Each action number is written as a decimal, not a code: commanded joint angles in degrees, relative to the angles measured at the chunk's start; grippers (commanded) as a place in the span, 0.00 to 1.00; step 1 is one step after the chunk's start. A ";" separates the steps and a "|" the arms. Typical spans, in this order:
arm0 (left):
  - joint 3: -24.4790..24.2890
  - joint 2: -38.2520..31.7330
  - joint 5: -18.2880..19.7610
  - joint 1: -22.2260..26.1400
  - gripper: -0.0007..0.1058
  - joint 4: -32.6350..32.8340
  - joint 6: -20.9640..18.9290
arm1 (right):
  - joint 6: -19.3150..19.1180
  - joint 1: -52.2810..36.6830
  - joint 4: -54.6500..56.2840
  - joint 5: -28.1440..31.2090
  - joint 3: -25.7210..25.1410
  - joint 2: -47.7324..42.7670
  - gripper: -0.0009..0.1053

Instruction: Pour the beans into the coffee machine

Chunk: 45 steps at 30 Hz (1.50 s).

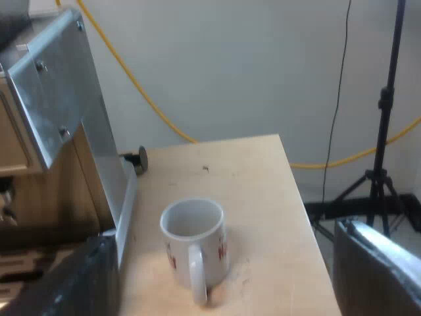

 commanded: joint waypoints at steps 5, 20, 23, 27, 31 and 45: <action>5.63 -2.23 -1.36 -0.30 0.99 0.17 -0.19 | -0.19 -0.09 -0.51 -7.58 4.59 -2.57 0.65; 16.22 -2.12 -1.36 -0.30 0.99 -3.72 -0.19 | -0.62 -0.09 -0.51 -9.15 16.45 -2.57 0.65; 16.66 -2.12 -1.55 -0.30 0.99 -3.72 0.60 | -0.64 -0.09 -0.51 -9.31 18.76 -2.47 0.65; 17.77 -2.12 -1.55 -0.30 0.99 -3.72 2.53 | -0.64 -0.09 -0.51 -10.94 20.97 -2.47 0.65; 18.52 -2.12 -1.55 -0.30 0.99 -3.27 2.51 | -0.49 -0.09 -0.51 -11.89 22.67 -2.47 0.65; 18.73 -2.12 -1.45 -0.30 0.99 -2.76 2.51 | 0.20 -0.09 -0.98 -12.02 23.06 -2.47 0.65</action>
